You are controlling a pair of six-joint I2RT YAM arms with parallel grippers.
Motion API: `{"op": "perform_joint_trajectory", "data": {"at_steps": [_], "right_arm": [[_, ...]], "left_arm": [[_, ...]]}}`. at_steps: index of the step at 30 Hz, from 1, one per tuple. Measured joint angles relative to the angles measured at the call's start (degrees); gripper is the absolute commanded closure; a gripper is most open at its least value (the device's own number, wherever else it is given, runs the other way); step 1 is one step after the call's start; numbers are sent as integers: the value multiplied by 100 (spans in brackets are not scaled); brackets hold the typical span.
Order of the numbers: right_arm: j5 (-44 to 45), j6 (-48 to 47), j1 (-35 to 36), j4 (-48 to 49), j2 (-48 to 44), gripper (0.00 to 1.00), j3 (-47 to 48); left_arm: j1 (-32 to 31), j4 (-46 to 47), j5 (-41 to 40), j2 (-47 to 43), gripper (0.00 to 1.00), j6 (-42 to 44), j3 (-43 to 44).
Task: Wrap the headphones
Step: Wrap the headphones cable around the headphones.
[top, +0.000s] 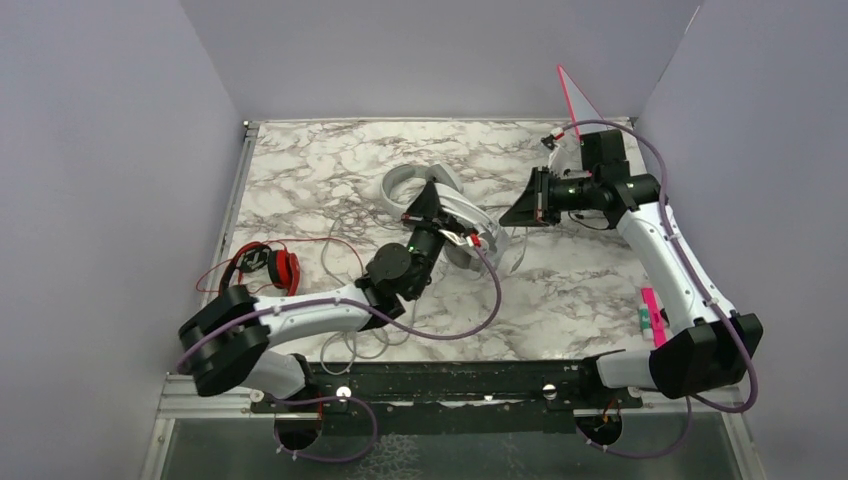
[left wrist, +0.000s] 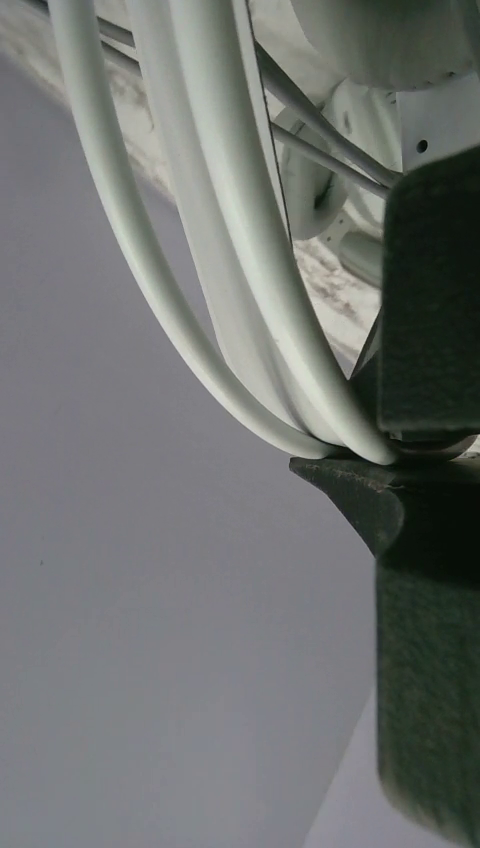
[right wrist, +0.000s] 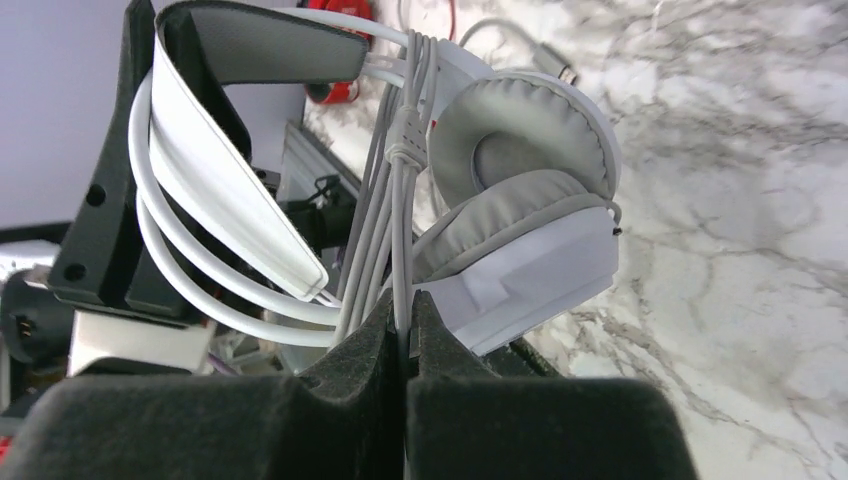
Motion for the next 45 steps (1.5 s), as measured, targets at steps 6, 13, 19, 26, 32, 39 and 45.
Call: {"op": "perform_joint_trajectory", "data": {"at_steps": [6, 13, 19, 26, 32, 39, 45], "right_arm": [[570, 66, -190, 37, 0, 94, 205], [1537, 70, -289, 190, -70, 89, 55], [2048, 203, -293, 682, -437, 88, -662], [2225, 304, -269, 684, -636, 81, -1010], [1821, 192, -39, 286, -833, 99, -505], [1392, 282, -39, 680, -1049, 99, -815], [1727, 122, -39, 752, -1200, 86, -800]], "left_arm": [[55, 3359, -168, 1878, 100, 1231, 225], [98, 3679, -365, 2979, 100, 1436, 1196], [96, 3687, -365, 3486, 100, 1414, 1491], [155, 3670, -623, 3700, 100, 1335, 1585], [452, 3652, -1054, 3864, 100, 1475, 1825], [393, 3652, -1362, 3866, 100, 1329, 1871], [382, 3620, -1425, 3827, 100, 1038, 1910]]}}
